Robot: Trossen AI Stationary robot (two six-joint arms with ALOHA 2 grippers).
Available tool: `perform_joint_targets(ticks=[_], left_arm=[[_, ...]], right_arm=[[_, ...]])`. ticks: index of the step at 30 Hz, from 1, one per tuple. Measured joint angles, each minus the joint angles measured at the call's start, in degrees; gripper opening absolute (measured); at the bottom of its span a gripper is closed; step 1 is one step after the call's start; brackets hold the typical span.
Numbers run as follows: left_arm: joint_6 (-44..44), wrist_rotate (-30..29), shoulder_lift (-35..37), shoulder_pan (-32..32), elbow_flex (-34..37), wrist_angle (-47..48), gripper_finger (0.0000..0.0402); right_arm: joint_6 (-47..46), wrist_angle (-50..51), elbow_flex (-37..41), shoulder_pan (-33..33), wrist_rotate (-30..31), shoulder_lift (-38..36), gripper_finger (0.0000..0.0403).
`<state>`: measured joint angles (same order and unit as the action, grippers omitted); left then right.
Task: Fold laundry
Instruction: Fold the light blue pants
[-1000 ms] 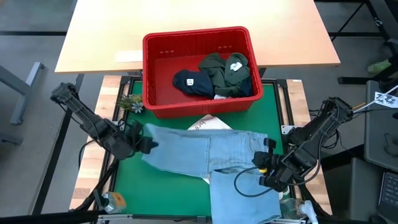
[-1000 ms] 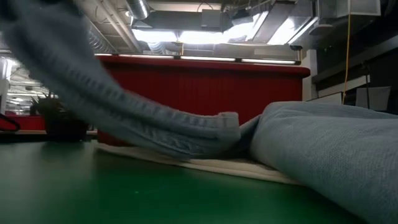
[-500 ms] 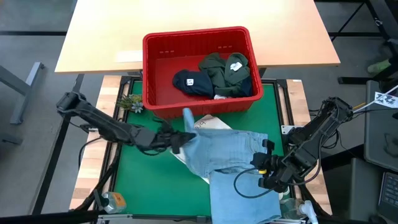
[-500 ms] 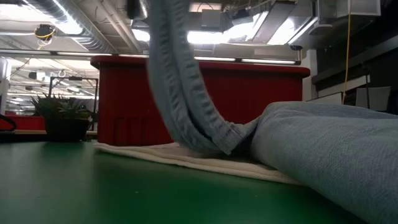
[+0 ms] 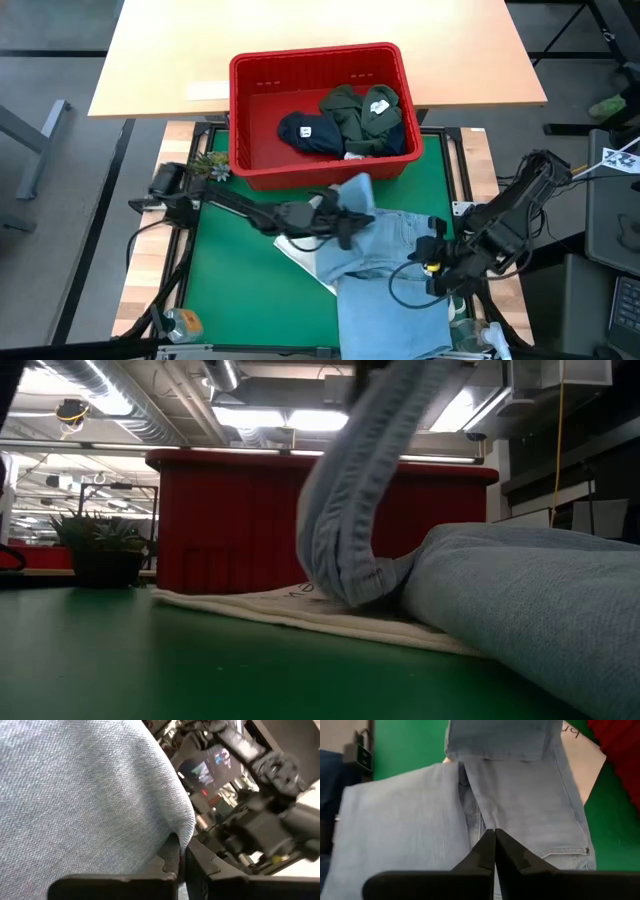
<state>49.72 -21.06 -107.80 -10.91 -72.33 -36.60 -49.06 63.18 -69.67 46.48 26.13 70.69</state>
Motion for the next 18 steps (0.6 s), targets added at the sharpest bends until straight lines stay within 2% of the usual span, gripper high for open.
perform_joint_targets(ticks=[6,10,18], left_arm=[[0.9,4.48,-10.72,1.46,-10.88,0.24,0.0005],[1.0,4.59,-16.48,2.18,-17.06,0.21,0.0005],[1.06,5.55,-26.41,2.77,-27.78,0.79,0.0005]], right_arm=[[0.02,0.98,0.0,0.0,0.74,-5.36,0.0005],[0.04,2.28,0.0,0.0,3.39,-7.67,0.0005],[0.04,3.02,0.0,0.0,4.39,-9.04,0.0005]])
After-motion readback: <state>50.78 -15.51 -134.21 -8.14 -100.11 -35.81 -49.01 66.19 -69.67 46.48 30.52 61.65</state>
